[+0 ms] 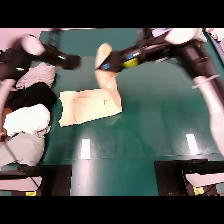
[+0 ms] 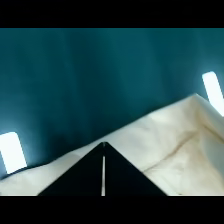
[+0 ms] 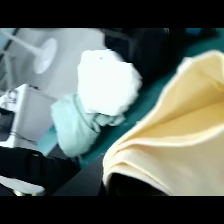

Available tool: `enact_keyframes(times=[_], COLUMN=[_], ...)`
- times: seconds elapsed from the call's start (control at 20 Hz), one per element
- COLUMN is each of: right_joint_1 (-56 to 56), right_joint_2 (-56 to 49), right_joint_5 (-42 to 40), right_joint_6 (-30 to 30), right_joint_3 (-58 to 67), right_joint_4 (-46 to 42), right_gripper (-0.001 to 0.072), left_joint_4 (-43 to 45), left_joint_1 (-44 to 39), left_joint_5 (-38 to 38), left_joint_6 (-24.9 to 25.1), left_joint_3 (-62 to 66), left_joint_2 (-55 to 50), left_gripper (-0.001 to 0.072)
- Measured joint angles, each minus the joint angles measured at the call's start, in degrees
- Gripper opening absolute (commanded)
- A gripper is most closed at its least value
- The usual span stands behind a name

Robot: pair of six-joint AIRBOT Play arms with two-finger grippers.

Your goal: Fold the shirts.

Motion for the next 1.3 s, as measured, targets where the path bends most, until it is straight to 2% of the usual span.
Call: enact_keyframes(times=[0.1, 0.25, 0.5, 0.55, 0.6, 0.65, 0.85, 1.05, 1.1, 1.15, 1.25, 1.3], right_joint_1=[5.57, 8.52, 1.42, -1.44, -4.28, -7.19, -15.06, -14.64, -13.79, -12.66, -10.27, -9.05], right_joint_2=[-5.31, -10.78, -9.29, -7.82, -6.58, -5.55, -5.42, -10.91, -12.57, -14.43, -17.97, -19.56], right_joint_5=[-5.09, -7.58, -3.41, -2.56, -2.32, -1.86, -1.2, -2.36, -2.43, -2.64, -3.3, -3.76], right_joint_6=[-2.21, -3.96, -1.86, -0.76, 0.22, 0.94, 3.34, 3.78, 3.54, 3.34, 3.19, 3.06], right_joint_3=[2.05, 6.6, 1.86, -1.25, -4.33, -7.43, -17.57, -20.55, -20.22, -19.28, -16.2, -14.4], right_joint_4=[2.73, 3.85, -8.28, -11.02, -13.33, -14.86, -14.56, -8.72, -7.21, -5.62, -3.13, -2.67], right_gripper=[0.0305, 0.0303, 0.0311, 0.0411, 0.059, 0.0606, 0.0604, 0.0595, 0.0588, 0.0532, 0.0291, 0.0095], left_joint_4=[2.19, 3.98, 4.94, 4.98, 5.03, 5.14, 5.29, 5.38, 5.38, 5.35, 5.03, 4.76], left_joint_1=[4.11, 7.43, 4.59, 3.52, 2.36, 1.2, -2.69, -4.63, -4.83, -5.01, -5.2, -5.31], left_joint_5=[-1.46, -3.23, -4.37, -4.22, -3.89, -3.63, -2.51, -1.97, -1.9, -1.9, -2.19, -2.27], left_joint_6=[0.2, 0.28, 0.94, 1.11, 1.29, 1.36, 1.62, 1.73, 1.75, 1.73, 1.75, 1.73], left_joint_3=[0.13, 0.26, 0.2, 0.2, 0.2, 0.2, 0.17, 0.17, 0.17, 0.17, 0.17, 0.17], left_joint_2=[5.11, 9.55, 11.45, 11.43, 11.3, 11.08, 9.97, 9.16, 9.07, 9.01, 8.92, 8.9], left_gripper=[0.0023, 0.0023, 0.0023, 0.0023, 0.0023, 0.0023, 0.0024, 0.0024, 0.0024, 0.0024, 0.0024, 0.0023])
